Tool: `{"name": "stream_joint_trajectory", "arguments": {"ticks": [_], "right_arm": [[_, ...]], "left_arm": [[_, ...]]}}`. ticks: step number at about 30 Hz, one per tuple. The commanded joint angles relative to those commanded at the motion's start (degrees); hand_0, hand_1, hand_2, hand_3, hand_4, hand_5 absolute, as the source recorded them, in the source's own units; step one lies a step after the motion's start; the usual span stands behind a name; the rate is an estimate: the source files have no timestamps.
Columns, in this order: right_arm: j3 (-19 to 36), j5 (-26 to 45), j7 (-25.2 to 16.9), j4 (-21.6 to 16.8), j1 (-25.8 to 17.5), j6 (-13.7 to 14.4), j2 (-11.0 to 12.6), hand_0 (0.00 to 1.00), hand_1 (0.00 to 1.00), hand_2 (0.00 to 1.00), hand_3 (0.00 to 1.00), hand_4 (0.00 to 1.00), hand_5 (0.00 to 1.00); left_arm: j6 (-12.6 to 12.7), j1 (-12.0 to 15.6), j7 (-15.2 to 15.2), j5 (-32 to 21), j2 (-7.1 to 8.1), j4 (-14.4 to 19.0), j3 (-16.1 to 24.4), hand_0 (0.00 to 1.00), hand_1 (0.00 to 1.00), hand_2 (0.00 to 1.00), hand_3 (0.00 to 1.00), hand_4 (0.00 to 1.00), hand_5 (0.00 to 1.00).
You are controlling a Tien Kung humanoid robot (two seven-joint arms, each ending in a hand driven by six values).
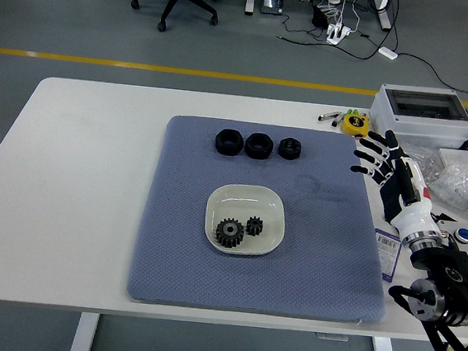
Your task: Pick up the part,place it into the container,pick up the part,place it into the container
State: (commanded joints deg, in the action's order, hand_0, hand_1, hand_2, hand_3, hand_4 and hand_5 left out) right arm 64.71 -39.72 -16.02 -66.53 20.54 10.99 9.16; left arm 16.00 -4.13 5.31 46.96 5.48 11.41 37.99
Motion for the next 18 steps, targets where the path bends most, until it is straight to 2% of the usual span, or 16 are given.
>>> {"name": "stream_joint_trajectory", "arguments": {"ticks": [2,3,18], "right_arm": [[0.47,-1.02,-0.8,-0.15,-0.38,0.21,0.04,0.703,0.739,0.763,0.759,0.998,0.761],[0.66,-1.46,-1.12,-0.27,-0.57,0.29,0.05,0.875,0.827,0.828,0.808,0.998,0.772],[2.59,-3.63,-0.44,-1.66,-2.54,0.0,0.32,0.886,0.835,0.839,0.833,0.998,0.777]], "left_arm": [[-0.08,-0.04,0.12,0.55,0.0,0.01,0.24,0.678,0.639,0.647,0.554,0.614,0.589],[-0.1,-0.08,0.2,0.84,-0.01,0.01,0.41,0.681,0.639,0.646,0.554,0.612,0.589],[-0.47,-0.04,0.75,2.77,-0.16,0.16,1.03,0.678,0.639,0.642,0.552,0.612,0.597]]}}
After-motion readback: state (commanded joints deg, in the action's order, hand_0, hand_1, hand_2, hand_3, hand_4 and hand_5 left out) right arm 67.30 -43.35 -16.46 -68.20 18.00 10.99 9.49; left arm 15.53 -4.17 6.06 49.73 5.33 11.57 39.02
